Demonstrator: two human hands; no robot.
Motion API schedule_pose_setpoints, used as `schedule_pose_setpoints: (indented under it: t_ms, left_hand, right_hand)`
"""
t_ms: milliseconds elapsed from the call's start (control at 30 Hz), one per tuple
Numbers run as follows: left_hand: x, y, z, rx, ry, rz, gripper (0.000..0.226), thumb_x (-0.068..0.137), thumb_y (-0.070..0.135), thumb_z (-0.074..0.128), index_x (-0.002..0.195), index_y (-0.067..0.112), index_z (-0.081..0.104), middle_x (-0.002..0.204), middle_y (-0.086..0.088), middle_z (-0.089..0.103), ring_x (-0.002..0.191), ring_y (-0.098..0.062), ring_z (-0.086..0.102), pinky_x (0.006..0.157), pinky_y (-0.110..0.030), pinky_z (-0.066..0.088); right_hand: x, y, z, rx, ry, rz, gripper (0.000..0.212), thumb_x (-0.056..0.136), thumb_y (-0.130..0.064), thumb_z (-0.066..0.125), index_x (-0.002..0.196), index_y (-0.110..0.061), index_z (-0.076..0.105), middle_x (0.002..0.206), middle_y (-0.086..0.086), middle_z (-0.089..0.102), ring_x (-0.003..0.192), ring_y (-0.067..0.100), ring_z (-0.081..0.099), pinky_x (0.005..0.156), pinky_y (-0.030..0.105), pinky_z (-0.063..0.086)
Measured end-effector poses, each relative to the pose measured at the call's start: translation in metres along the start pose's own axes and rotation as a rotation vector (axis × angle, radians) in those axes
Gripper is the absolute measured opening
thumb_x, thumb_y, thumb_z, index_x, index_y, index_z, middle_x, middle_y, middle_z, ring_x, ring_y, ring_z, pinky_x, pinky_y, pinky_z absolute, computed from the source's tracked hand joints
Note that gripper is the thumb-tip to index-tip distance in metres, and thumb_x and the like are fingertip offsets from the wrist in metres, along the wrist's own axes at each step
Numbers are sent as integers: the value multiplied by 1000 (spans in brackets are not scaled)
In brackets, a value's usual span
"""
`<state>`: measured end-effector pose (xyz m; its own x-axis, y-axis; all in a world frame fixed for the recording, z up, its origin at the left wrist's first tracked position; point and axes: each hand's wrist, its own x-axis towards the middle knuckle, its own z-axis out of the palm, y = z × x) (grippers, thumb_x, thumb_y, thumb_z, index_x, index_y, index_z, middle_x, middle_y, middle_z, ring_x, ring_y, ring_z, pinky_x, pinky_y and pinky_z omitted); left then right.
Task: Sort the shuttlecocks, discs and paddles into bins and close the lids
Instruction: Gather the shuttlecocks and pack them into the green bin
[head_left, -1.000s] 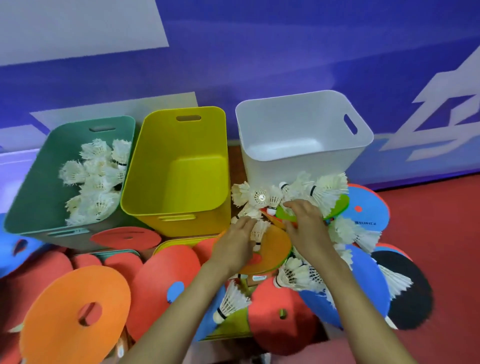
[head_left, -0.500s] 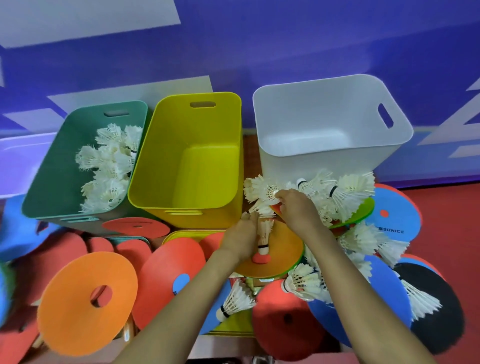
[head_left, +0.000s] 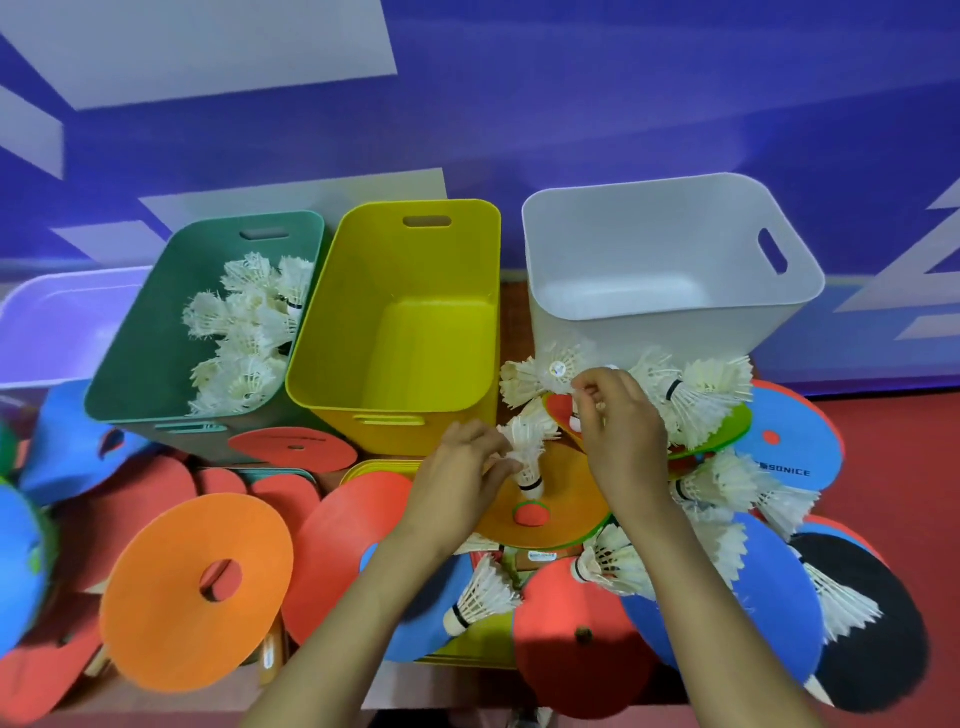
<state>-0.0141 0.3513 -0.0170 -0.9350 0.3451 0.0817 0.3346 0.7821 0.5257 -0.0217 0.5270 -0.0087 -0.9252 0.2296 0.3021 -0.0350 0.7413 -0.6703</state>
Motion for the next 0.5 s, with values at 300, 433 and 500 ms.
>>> schedule_pose_setpoints:
  t_ms: [300,433,500]
  left_hand:
    - [-33,-26,-83,-56,384,-10,32,85,47,53,82,19,68,77,9,62,78,-7,45,69,-15,32]
    - [-42,-64,-130,-109,542,-143,19,81,37,65,81,18,70,76,15,57,80,-8,49,72,-11,34]
    - [-46,-88,-150,-124,593,-214,16,80,33,69,80,18,70,77,13,59,81,-12,51,71,-18,37]
  right_hand:
    - [9,-82,15,263,133,-257,11,91,-14,55,95,-11,65,94,0,62,85,16,61,70,31,50]
    - [19,-124,53,261,85,-313,9,90,-15,56,93,-13,65,93,-2,63,86,15,59,73,27,47]
    - [24,-148,73,260,65,-325,9,89,-15,57,92,-14,65,92,-3,63,86,17,59,71,28,47]
